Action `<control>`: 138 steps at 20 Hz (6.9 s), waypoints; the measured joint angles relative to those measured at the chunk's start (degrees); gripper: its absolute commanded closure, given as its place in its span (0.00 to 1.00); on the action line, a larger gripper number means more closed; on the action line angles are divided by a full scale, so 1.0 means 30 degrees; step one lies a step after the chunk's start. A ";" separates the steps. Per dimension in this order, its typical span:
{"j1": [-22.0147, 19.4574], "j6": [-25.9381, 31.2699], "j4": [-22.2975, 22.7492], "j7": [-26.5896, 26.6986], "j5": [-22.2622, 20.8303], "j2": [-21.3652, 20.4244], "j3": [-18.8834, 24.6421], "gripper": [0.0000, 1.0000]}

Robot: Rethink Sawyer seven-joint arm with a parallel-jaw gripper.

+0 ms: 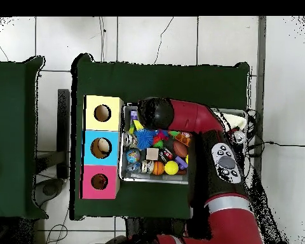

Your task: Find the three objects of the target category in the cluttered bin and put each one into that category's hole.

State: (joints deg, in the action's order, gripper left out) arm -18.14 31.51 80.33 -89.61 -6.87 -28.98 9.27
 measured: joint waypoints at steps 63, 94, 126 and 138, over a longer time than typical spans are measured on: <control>-0.0189 0.0619 -0.1012 0.0000 0.0396 0.2870 -0.1224 1.00; -0.2876 0.3094 -0.2100 0.0000 -0.0165 0.3668 0.0507 1.00; -0.5468 0.7700 -0.3682 0.0008 -0.5330 0.0389 0.0700 1.00; -0.4710 0.7625 -0.2219 0.0008 -0.4961 -0.0363 0.0703 1.00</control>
State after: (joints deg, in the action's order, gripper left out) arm -32.27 54.38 73.68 -89.58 -21.75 -30.07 11.38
